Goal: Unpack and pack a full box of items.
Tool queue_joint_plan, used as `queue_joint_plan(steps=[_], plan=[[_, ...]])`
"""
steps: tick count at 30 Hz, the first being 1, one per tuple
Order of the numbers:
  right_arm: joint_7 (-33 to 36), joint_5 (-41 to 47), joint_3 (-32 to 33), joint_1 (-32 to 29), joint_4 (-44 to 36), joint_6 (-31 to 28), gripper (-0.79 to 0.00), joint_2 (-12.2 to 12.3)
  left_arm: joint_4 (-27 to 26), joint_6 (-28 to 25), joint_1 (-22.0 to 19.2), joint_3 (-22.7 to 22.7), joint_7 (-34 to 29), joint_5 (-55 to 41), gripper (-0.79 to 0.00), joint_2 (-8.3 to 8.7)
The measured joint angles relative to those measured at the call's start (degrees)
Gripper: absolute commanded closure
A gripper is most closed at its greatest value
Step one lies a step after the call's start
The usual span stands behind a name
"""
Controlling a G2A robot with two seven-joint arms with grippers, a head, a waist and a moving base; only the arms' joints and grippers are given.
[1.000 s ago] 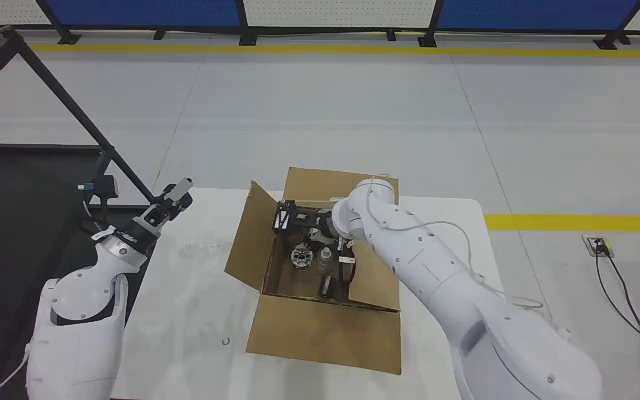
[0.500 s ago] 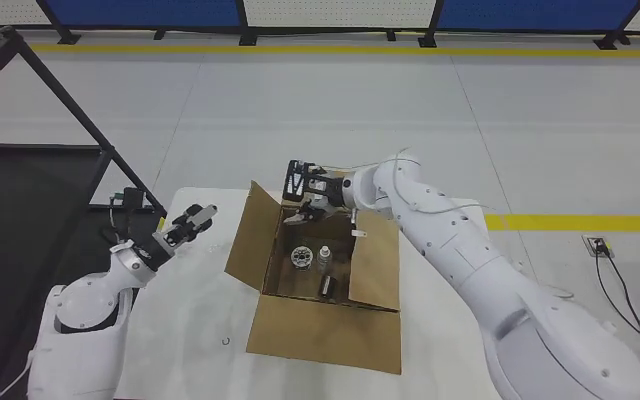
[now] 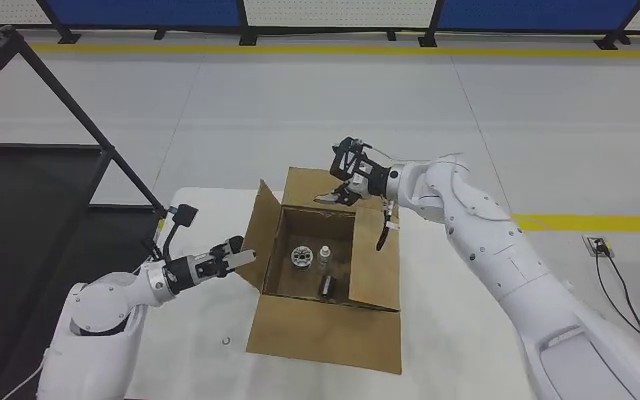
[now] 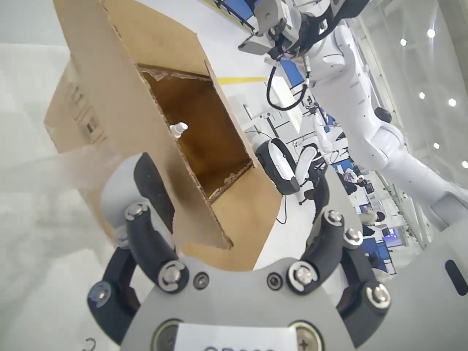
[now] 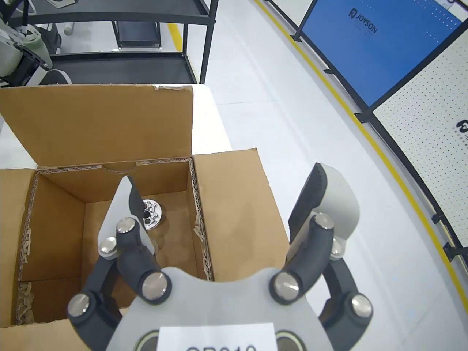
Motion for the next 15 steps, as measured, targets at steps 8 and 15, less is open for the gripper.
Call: queue_joint_plan(steps=[8,15], plan=[[1.38,0.3,1.67,-2.0,0.55,-2.17,-0.785,1.16,0.98,1.14,-2.7,7.41,2.75,1.92,-0.785,-0.5],[1.67,1.61,6.64,-5.46,0.95,-12.4,-0.785,4.81,4.61,2.62,-5.9,13.74,6.66,3.93,-0.785,-1.28]])
